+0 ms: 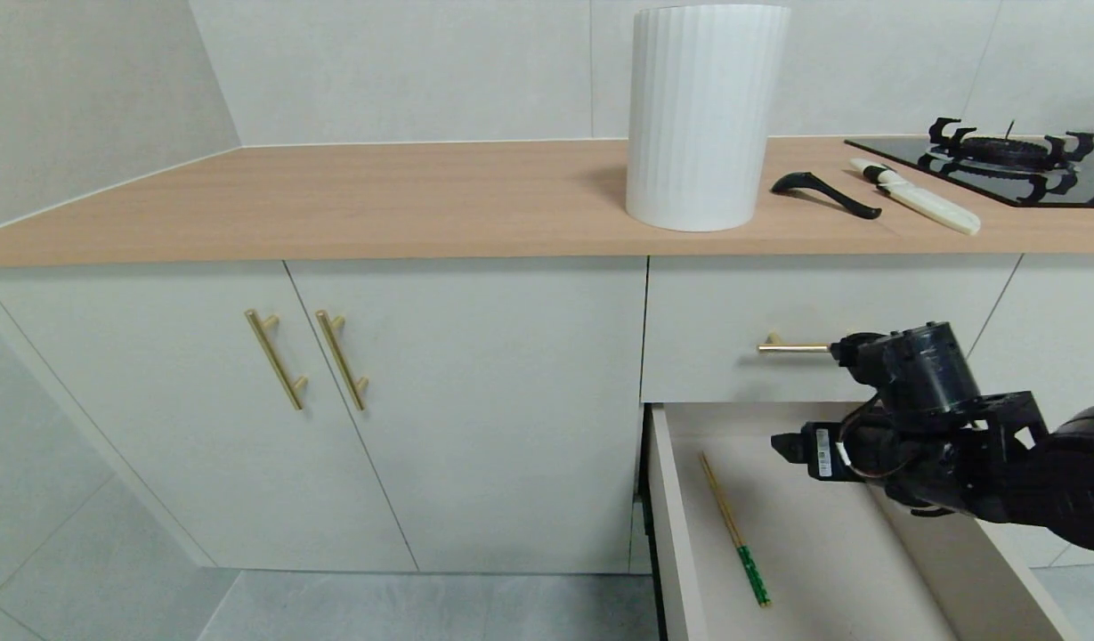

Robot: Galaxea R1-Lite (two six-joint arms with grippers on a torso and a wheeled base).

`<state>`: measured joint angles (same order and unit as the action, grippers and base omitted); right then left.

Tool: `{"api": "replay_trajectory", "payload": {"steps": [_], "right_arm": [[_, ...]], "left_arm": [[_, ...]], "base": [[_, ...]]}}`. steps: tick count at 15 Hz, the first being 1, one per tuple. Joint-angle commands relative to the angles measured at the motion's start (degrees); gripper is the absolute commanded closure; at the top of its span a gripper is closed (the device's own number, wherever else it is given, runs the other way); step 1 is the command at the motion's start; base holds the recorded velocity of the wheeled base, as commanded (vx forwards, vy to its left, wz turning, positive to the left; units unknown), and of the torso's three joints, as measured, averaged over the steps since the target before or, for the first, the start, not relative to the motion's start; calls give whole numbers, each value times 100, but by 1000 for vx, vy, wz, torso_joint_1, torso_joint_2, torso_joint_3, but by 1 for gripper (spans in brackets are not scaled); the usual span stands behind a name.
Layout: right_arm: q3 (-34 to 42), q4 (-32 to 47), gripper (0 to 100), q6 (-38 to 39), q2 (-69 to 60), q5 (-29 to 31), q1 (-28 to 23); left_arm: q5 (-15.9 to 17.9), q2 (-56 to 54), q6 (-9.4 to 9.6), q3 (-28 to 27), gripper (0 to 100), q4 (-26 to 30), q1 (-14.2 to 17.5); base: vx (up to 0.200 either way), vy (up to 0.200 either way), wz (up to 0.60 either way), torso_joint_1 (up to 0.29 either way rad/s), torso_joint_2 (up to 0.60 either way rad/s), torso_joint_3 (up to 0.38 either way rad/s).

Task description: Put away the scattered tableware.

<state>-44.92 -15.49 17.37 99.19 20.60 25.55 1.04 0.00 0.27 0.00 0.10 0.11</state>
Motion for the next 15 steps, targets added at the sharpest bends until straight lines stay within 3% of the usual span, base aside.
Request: {"api": "replay_trajectory", "payload": {"steps": [1, 15], "right_arm": [[54, -6, 0, -138, -656, 5, -68], [36, -6, 0, -463, -1280, 5, -314]], "left_arm": [[2, 0, 0, 0, 0, -1, 7], [2, 0, 0, 0, 0, -1, 7]], "base": [[0, 0, 0, 0, 0, 0], [0, 0, 0, 0, 0, 0]]}}
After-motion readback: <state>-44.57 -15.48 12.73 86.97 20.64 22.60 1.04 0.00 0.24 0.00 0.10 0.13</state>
